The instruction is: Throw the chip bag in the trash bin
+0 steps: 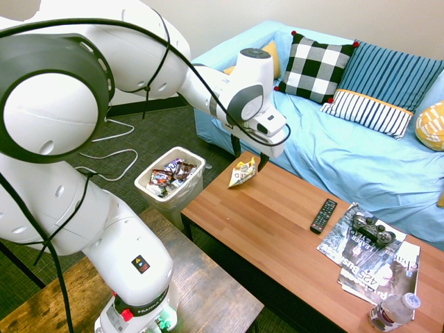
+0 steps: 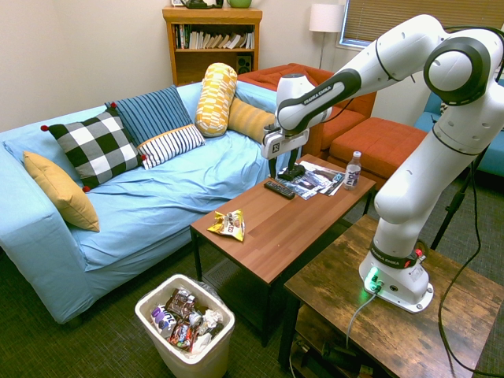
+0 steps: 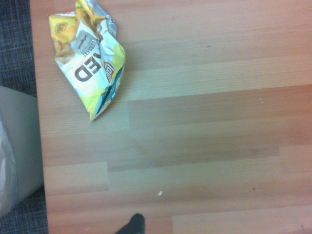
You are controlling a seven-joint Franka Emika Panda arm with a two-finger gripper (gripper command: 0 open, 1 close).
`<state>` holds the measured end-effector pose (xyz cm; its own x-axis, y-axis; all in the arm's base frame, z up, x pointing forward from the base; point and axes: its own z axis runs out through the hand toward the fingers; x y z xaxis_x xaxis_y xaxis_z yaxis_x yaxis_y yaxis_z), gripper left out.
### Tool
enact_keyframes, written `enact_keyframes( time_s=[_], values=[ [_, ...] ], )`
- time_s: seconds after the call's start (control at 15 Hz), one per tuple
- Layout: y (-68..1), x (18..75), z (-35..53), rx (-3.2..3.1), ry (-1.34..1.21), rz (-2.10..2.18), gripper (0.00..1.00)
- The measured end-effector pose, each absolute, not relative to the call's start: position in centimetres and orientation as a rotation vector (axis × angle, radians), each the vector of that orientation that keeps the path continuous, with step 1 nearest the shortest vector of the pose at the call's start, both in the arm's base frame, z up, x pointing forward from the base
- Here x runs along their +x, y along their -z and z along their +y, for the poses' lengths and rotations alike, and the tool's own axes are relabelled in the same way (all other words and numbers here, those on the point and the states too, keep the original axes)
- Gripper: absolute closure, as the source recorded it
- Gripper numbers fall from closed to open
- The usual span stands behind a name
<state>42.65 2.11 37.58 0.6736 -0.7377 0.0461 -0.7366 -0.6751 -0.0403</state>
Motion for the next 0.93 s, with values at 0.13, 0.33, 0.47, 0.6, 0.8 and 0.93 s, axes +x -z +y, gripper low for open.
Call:
enact_keyframes(
  time_s=[0.13,0.33,0.47,0.6,0.8,0.93],
  values=[
    [-37.4,42.8,2.2,-2.847,0.084,1.273,0.00],
    [-35.8,45.2,4.2,-2.831,0.081,1.305,0.00],
    [-33.4,48.1,4.8,-2.827,0.054,1.308,0.00],
    [-30.3,51.0,4.8,-2.838,0.031,1.296,0.00],
    [-27.2,55.0,4.8,-2.851,0.024,1.252,0.00],
    [-25.7,57.2,5.4,-2.858,0.009,1.205,0.00]
  ],
)
